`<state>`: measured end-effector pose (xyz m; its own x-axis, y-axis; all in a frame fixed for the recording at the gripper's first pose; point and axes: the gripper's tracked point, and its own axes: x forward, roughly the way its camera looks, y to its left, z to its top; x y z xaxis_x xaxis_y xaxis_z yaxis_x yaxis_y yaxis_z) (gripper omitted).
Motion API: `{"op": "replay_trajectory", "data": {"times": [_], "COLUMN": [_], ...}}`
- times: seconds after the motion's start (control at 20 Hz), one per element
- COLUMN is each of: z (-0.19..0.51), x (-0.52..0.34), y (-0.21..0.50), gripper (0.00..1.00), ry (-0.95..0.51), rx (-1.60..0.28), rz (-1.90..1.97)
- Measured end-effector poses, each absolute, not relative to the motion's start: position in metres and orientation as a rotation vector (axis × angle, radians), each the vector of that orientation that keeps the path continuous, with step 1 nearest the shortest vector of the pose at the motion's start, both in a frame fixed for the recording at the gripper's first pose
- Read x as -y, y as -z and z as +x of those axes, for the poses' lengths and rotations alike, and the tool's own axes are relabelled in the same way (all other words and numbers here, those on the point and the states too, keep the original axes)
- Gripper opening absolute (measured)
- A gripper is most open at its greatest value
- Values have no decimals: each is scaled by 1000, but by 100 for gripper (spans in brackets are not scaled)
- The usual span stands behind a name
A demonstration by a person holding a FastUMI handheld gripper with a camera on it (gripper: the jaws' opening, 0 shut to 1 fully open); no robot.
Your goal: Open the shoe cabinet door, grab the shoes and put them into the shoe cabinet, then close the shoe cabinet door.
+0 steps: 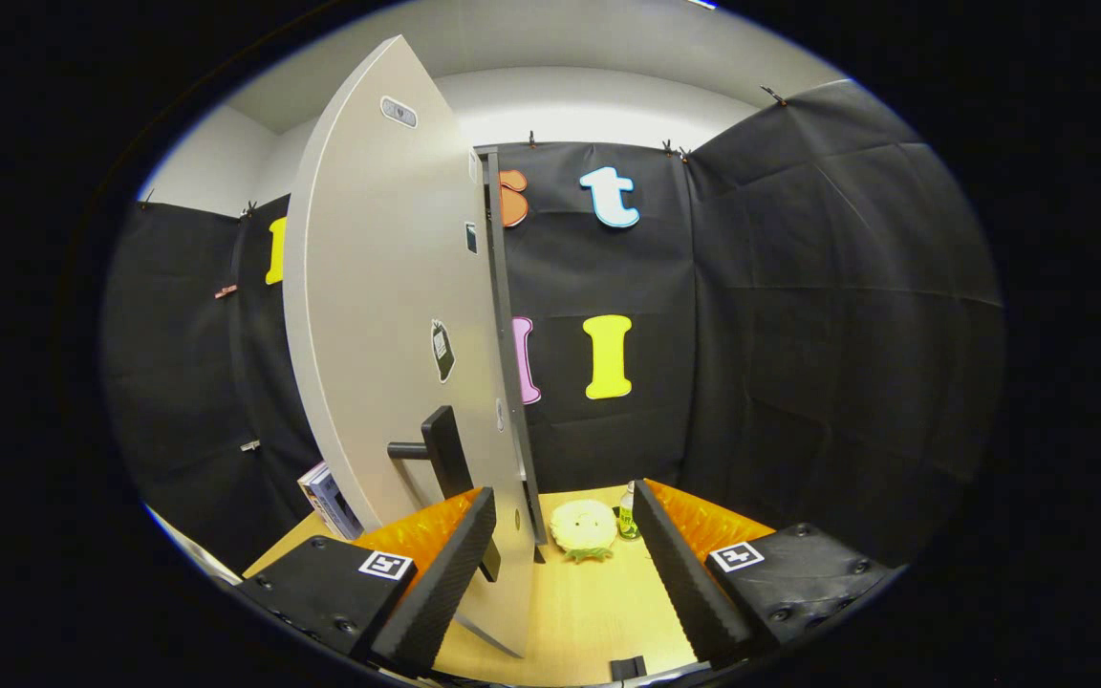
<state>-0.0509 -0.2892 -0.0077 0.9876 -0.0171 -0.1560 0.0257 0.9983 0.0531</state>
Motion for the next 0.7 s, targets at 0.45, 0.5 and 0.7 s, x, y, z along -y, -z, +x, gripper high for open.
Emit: {"op": "replay_trajectory", "data": {"times": [0.45,0.5,0.7], "z": [-43,-40,-33], "x": [204,193,155], "y": [10,11,13], "gripper": [97,97,97], "ry": [-6,-14,-64], "rx": [-138,-137,-134], "rz": [56,55,43]}}
